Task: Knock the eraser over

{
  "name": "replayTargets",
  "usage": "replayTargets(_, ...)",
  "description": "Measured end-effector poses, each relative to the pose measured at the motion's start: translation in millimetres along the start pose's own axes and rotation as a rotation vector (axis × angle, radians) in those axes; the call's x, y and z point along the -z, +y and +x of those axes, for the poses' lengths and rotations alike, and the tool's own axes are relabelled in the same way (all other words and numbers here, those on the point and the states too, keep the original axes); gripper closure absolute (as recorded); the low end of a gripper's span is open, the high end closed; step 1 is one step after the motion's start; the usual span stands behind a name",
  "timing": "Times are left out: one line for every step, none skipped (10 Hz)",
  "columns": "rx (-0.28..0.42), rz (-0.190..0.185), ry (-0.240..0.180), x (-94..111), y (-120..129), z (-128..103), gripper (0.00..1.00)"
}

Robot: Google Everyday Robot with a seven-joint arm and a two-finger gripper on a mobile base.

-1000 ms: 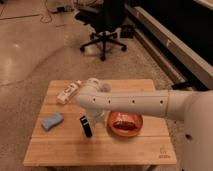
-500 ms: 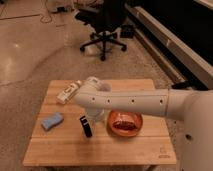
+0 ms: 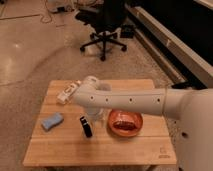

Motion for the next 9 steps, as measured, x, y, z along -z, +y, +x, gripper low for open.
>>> replayTargets(0.001, 0.004, 0.002, 2, 1, 4, 0.59)
replayTargets(0.002, 0.006, -0.002, 1, 4, 8, 0.59)
replayTargets(0.007, 0.007, -0.006, -4, 2, 7, 0.59)
replayTargets(0.005, 0.012, -0.008, -9, -1, 8, 0.59)
replayTargets(0.007, 0.012, -0.010, -9, -1, 8, 0.59)
replayTargets(0.011, 0.008, -0.010, -7, 3, 3, 0.59)
replayTargets(0.014, 0.010, -0.010, -6, 0, 1, 0.59)
replayTargets(0.018, 0.010, -0.009, -7, -4, 4, 0.59)
replayTargets(0.017, 0.010, -0.007, -9, 0, 8, 0.59)
